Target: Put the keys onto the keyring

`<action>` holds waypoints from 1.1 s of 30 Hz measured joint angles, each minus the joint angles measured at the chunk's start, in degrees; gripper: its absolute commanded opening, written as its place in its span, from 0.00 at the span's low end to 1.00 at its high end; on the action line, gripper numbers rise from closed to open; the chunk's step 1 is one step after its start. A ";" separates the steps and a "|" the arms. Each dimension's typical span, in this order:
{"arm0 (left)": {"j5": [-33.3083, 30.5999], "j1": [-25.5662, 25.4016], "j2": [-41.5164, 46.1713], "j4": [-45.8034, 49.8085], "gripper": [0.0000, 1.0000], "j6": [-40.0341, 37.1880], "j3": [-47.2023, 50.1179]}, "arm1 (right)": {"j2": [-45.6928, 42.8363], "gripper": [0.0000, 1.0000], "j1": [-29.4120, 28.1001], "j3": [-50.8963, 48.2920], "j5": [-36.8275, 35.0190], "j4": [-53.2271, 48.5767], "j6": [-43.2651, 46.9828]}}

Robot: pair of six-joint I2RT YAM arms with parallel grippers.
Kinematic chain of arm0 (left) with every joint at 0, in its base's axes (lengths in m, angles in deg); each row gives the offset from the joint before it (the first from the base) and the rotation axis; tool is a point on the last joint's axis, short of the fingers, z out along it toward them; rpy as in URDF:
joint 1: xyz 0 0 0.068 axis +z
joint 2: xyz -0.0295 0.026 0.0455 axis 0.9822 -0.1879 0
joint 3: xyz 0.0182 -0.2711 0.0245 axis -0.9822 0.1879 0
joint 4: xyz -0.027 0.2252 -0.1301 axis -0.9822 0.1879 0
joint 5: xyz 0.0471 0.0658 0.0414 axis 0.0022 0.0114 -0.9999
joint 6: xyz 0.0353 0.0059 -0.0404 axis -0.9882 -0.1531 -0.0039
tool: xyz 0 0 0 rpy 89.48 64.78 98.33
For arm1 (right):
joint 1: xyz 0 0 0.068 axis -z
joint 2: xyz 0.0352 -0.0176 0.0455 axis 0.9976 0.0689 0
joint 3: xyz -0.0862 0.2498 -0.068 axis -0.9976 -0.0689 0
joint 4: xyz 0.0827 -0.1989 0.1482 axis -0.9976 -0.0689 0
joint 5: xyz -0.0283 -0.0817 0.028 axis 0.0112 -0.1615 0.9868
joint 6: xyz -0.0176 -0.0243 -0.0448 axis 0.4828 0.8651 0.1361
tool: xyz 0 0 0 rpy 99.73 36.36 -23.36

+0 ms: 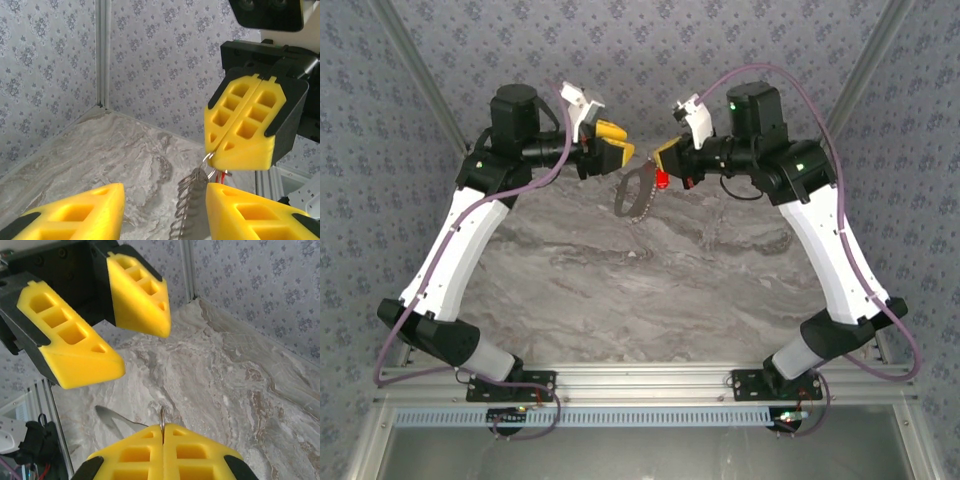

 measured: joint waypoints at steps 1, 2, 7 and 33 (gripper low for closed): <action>0.44 0.00 0.00 0.44 0.46 0.00 -0.02 | 0.31 0.00 -0.37 0.24 -0.09 -0.50 0.31; 0.83 0.00 0.00 0.66 0.46 0.02 -0.02 | 0.59 0.00 -0.61 0.50 -0.22 -1.01 0.57; 3.15 0.00 -0.09 1.03 0.46 0.04 -0.02 | 1.66 0.00 -1.25 1.68 0.04 -2.29 0.94; 11.80 -0.04 -3.15 3.50 0.32 0.94 -2.67 | 2.67 0.00 -0.20 2.43 9.20 1.79 -2.91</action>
